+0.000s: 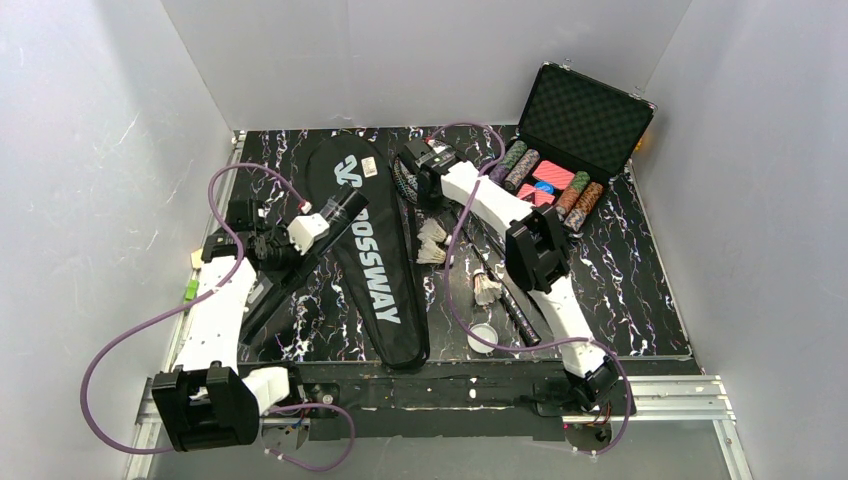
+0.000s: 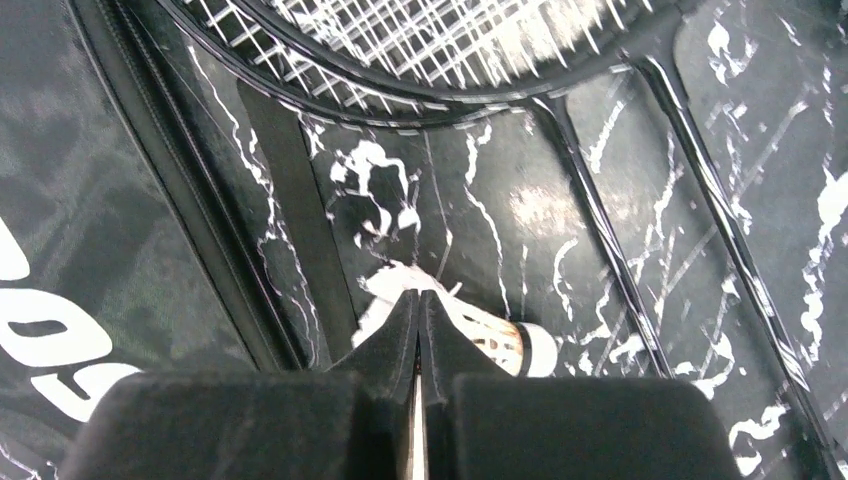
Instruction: Pack up the badminton gear
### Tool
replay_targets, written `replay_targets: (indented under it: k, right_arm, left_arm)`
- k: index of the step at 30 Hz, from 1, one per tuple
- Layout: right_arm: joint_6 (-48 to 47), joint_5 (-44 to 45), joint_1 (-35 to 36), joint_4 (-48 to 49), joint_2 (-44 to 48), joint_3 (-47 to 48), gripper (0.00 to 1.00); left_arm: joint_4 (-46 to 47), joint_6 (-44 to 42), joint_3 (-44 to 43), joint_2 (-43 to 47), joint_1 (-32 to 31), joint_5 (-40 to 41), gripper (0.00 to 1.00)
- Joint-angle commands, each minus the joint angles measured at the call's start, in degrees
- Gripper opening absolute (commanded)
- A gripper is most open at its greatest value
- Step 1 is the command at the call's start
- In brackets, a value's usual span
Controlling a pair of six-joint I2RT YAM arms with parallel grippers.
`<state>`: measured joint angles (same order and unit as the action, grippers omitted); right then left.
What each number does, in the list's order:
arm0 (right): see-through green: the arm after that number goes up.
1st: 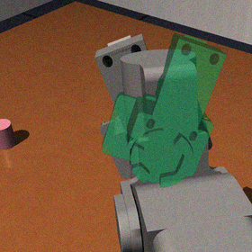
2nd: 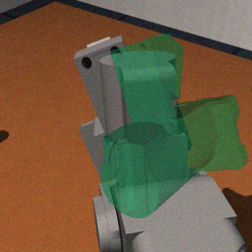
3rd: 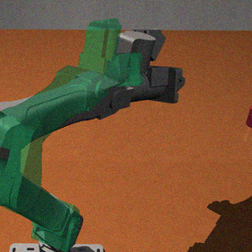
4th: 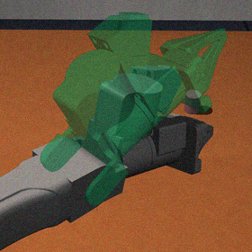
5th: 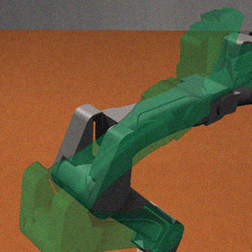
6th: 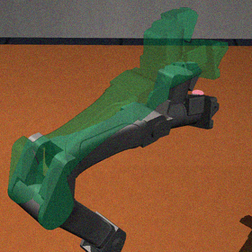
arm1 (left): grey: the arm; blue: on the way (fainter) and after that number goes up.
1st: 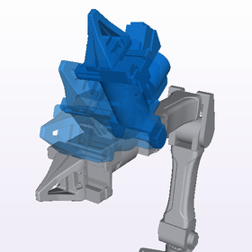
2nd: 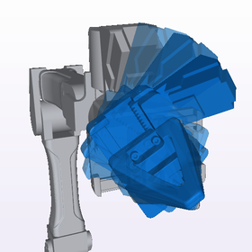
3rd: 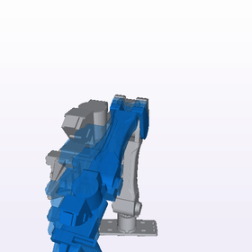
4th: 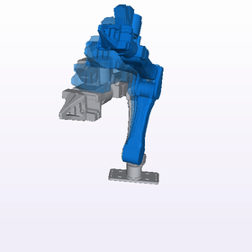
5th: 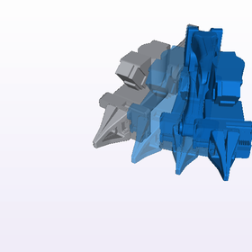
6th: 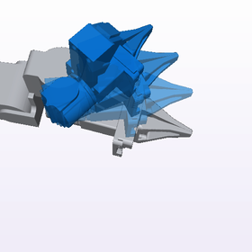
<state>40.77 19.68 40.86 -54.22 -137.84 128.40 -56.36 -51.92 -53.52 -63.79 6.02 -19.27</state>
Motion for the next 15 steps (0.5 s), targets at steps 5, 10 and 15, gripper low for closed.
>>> replay_targets:
  k: [5,10,15]
  right_arm:
    - [0.9,3.4,0.2,-1.7,18.8,-11.1,0.01]
    - [2.3,1.2,0.4,1.5,35.4,-22.9,0.01]
    - [5.7,-4.2,0.4,6.8,52.8,-34.6,0.01]
  left_arm:
    - [2.1,-0.3,-2.3,2.1,-5.1,-6.8,0.31]
    - [1.3,-6.5,-1.1,4.5,-5.1,-19.9,0.23]
    - [-1.1,-13.6,1.3,8.5,-5.2,-27.1,0.16]
